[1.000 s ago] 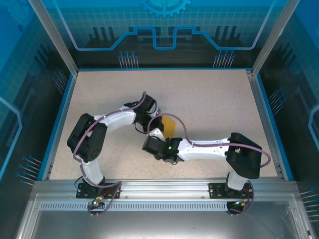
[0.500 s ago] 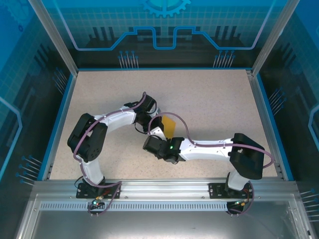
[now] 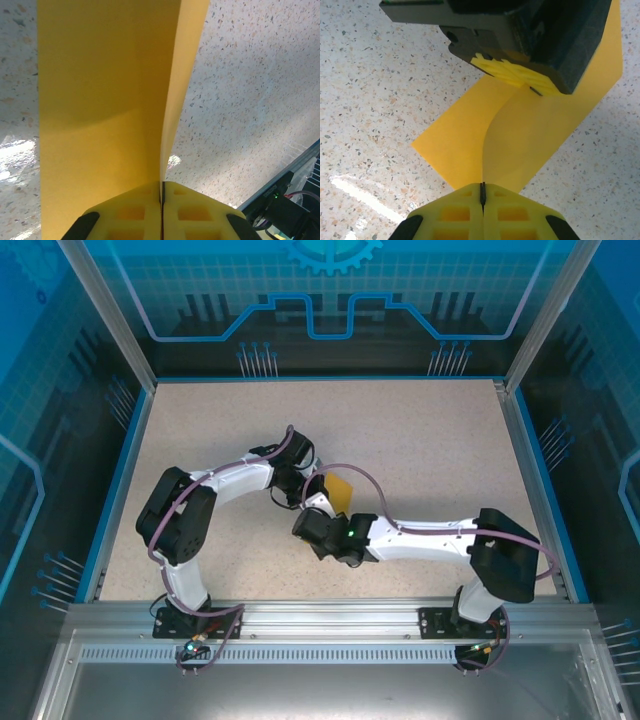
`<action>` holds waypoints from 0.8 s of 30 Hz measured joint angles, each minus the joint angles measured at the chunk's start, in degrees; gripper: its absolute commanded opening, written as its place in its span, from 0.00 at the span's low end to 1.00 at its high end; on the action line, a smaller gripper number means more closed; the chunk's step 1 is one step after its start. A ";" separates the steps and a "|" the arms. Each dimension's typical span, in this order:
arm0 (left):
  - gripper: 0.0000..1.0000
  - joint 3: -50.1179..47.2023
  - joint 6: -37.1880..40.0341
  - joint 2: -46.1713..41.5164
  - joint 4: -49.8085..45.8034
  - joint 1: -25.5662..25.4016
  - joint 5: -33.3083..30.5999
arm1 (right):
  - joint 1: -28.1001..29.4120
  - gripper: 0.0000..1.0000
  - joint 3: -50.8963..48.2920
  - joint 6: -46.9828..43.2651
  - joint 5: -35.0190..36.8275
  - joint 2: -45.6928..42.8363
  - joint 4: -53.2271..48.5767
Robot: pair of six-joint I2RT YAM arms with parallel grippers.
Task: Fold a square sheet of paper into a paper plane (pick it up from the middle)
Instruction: Fold the triangle a second time at the center of the table.
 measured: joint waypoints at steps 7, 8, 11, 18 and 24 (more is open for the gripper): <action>0.45 0.59 -0.28 0.00 -1.31 0.00 -0.44 | -4.24 0.00 -6.14 -1.75 -9.25 -4.07 6.43; 0.45 0.72 -0.37 -0.02 -1.44 0.00 -0.70 | -5.03 0.00 -7.10 -2.01 -10.69 -4.66 7.58; 0.50 0.79 -0.26 -0.24 -1.99 0.00 -2.03 | -7.87 0.00 -10.88 -2.62 -15.67 -7.15 11.37; 0.58 0.44 -0.50 -4.66 -3.10 0.44 -6.03 | -16.00 0.00 -17.49 -3.28 -29.00 -10.40 19.23; 0.59 -1.49 -1.73 -7.96 -2.86 0.70 -6.47 | -21.29 0.01 -20.59 -3.67 -38.99 -10.75 24.30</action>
